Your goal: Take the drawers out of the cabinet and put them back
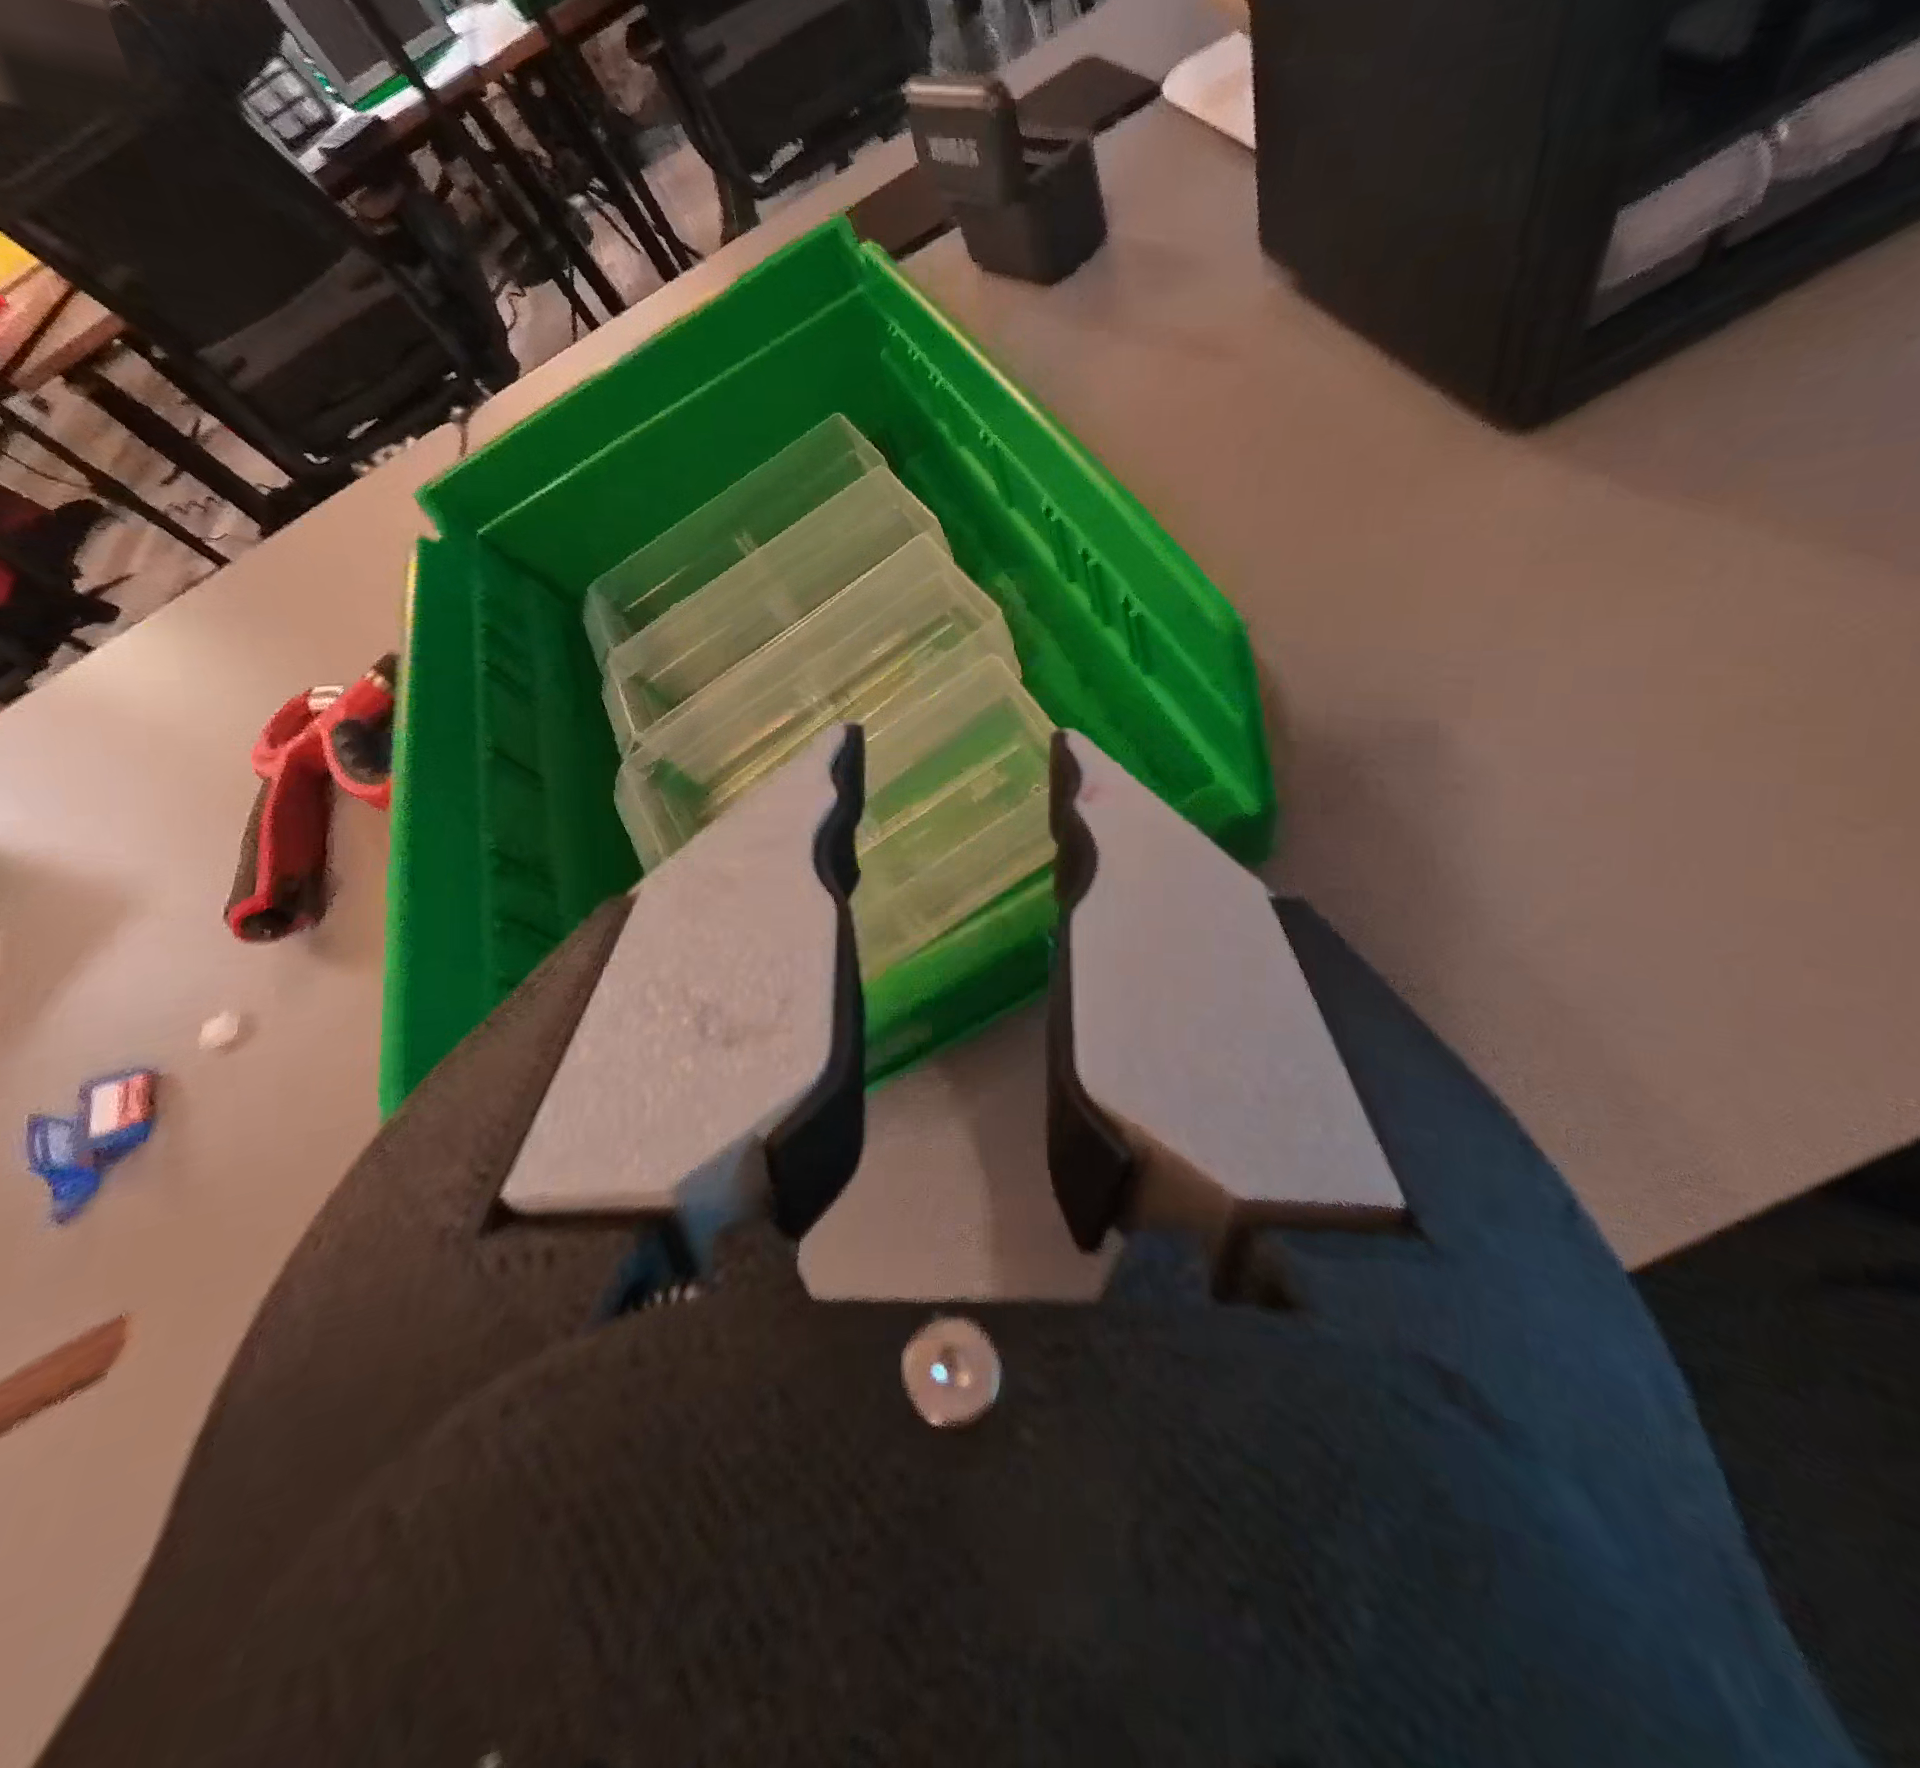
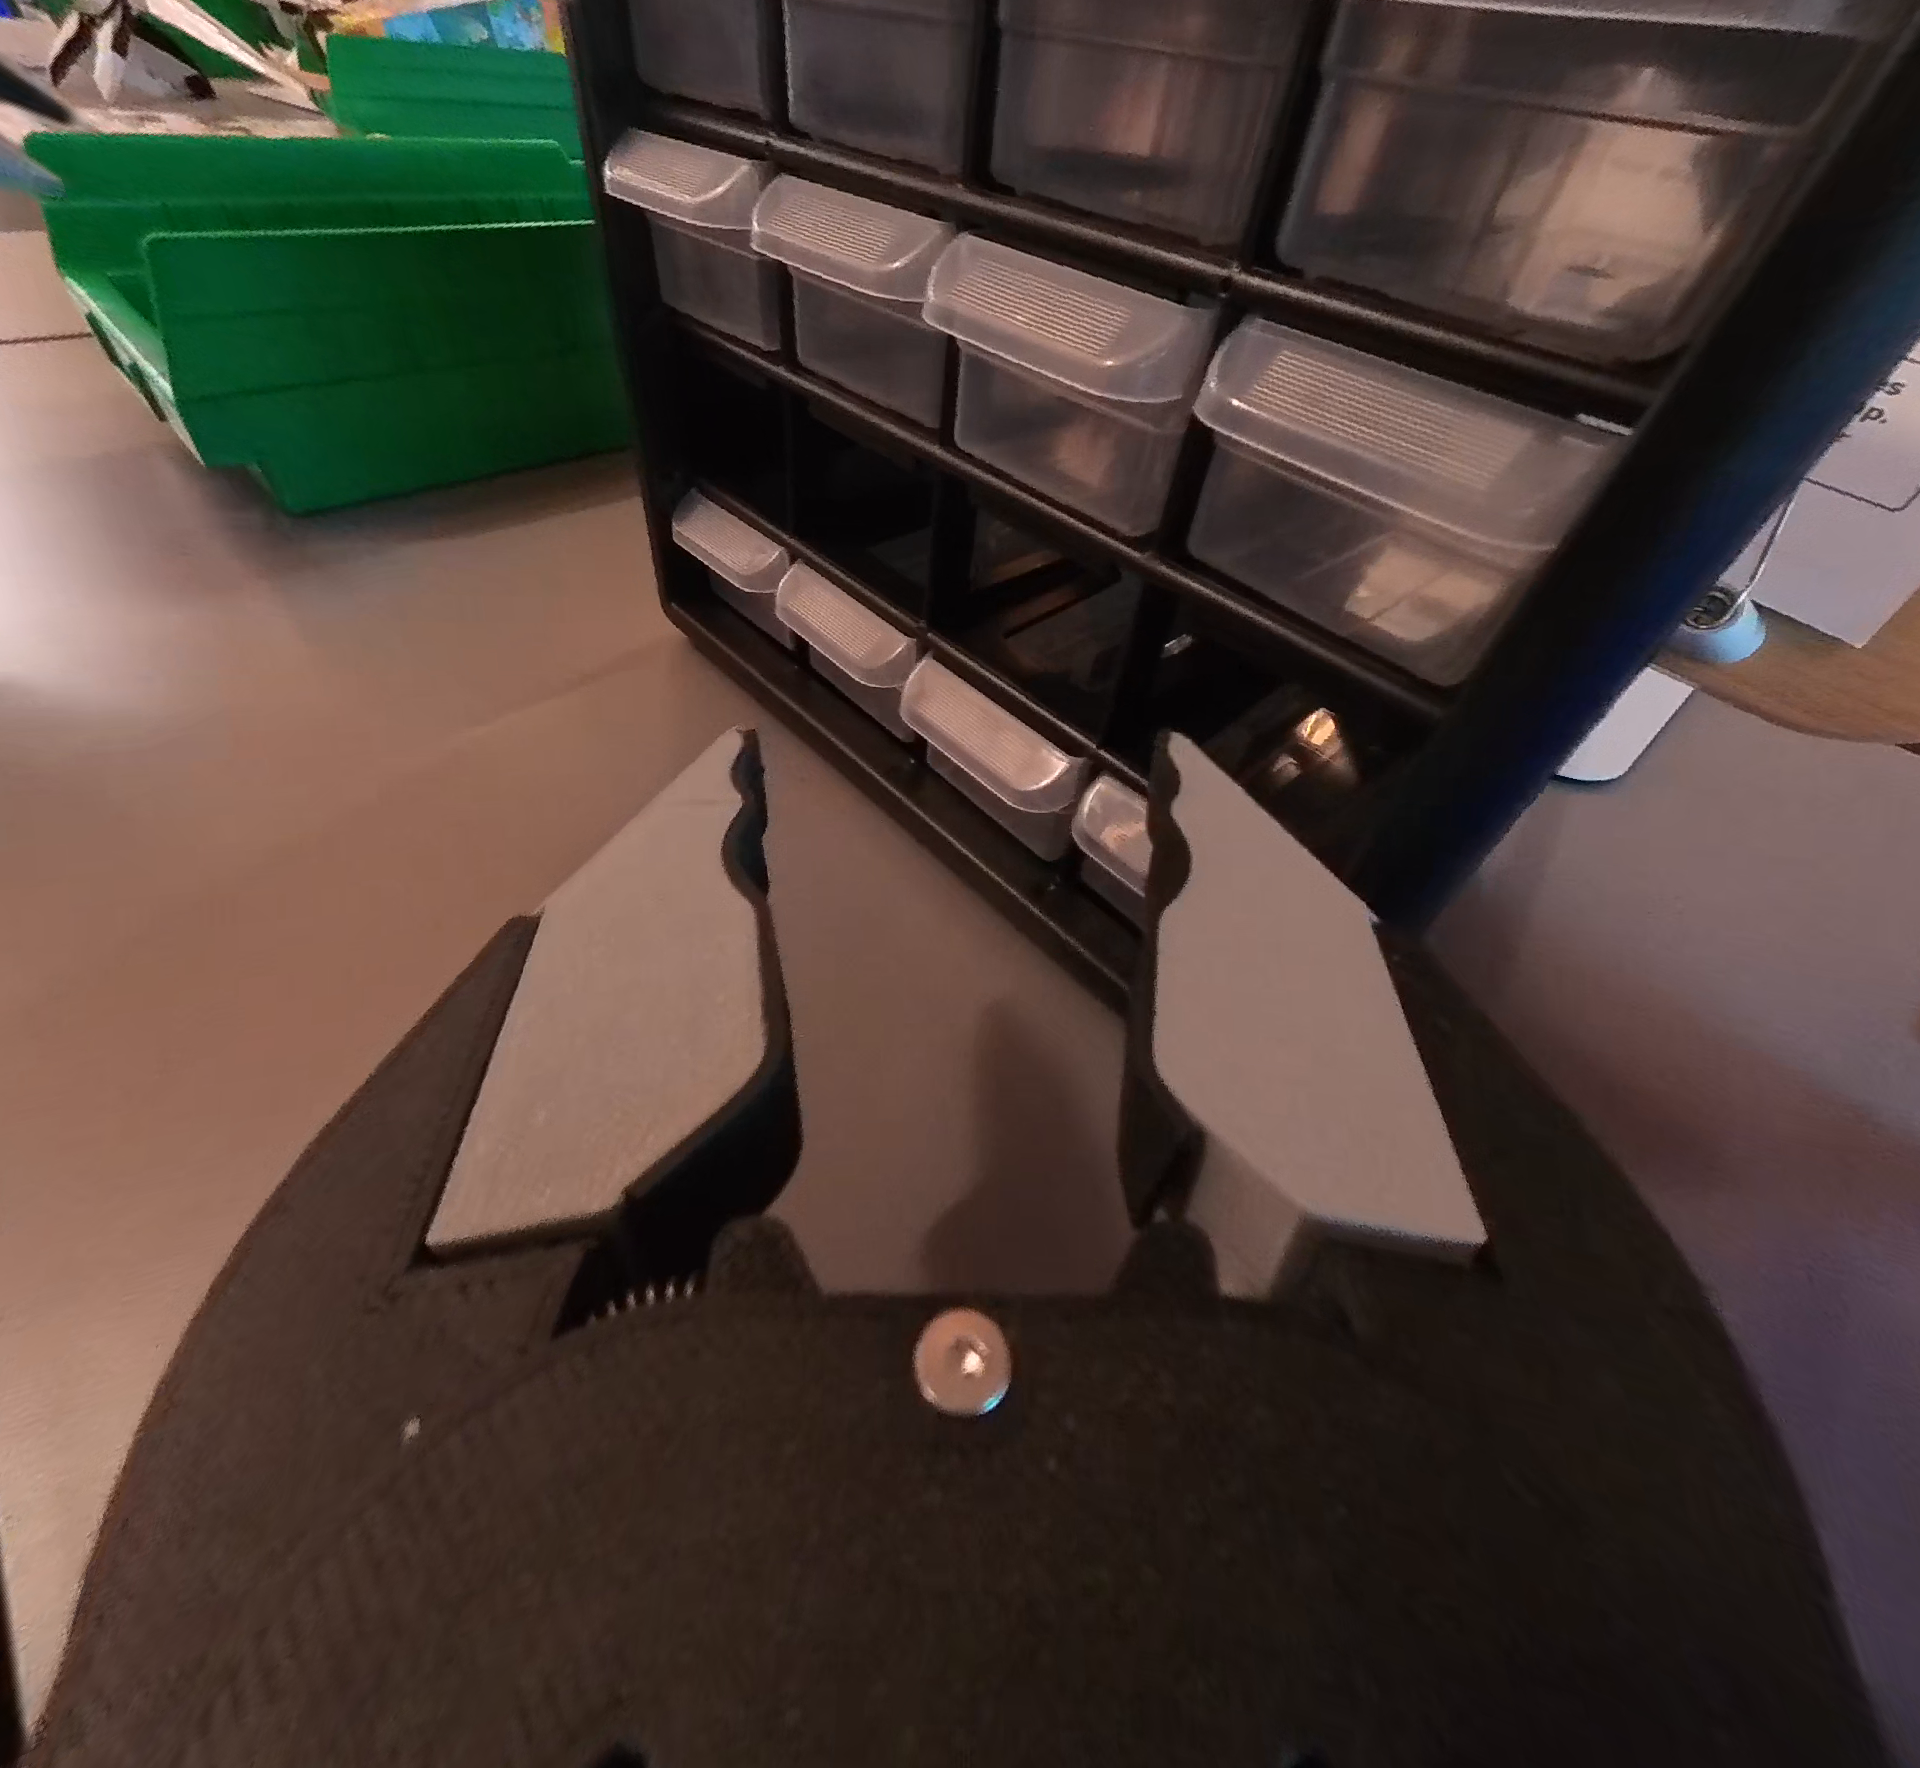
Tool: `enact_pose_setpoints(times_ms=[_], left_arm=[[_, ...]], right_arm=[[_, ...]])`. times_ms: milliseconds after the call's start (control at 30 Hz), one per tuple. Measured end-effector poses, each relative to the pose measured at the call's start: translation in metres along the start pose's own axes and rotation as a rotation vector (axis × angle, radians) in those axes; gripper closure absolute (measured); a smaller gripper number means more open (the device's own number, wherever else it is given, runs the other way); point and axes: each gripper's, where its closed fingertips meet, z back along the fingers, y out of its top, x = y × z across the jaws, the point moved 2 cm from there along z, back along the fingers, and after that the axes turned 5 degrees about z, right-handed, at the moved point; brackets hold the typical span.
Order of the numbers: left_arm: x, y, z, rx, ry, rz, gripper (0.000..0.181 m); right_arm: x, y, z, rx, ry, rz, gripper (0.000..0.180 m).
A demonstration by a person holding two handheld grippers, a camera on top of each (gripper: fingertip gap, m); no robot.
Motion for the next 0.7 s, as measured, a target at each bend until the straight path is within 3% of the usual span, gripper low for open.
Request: enact_pose_setpoints(times_ms=[167, 300, 400, 467, 600, 700], left_arm=[[0.012, -0.019, -0.031, -0.301, -0.258, -0.111, 0.155], [-0.010, -0.036, -0.046, -0.505, -0.265, -0.270, 0.164], [-0.010, -0.057, -0.054, -0.669, -0.313, -0.353, 0.160], [-0.015, -0.071, -0.065, -0.757, -0.273, -0.408, 0.173], [-0.017, -0.070, -0.073, -0.822, -0.267, -0.392, 0.175], [-0.017, -0.055, -0.067, -0.765, -0.261, -0.388, 0.177]], right_arm=[[0.000, 0.003, 0.006, 0.025, -0.001, -0.009, 0.108], [0.002, 0.006, 0.010, 0.055, 0.011, -0.050, 0.108], [0.003, 0.008, 0.012, 0.067, 0.019, -0.075, 0.107], [0.004, 0.008, 0.013, 0.073, 0.017, -0.076, 0.106], [0.004, 0.009, 0.016, 0.077, 0.012, -0.070, 0.106], [0.002, 0.008, 0.016, 0.073, 0.017, -0.058, 0.106]])
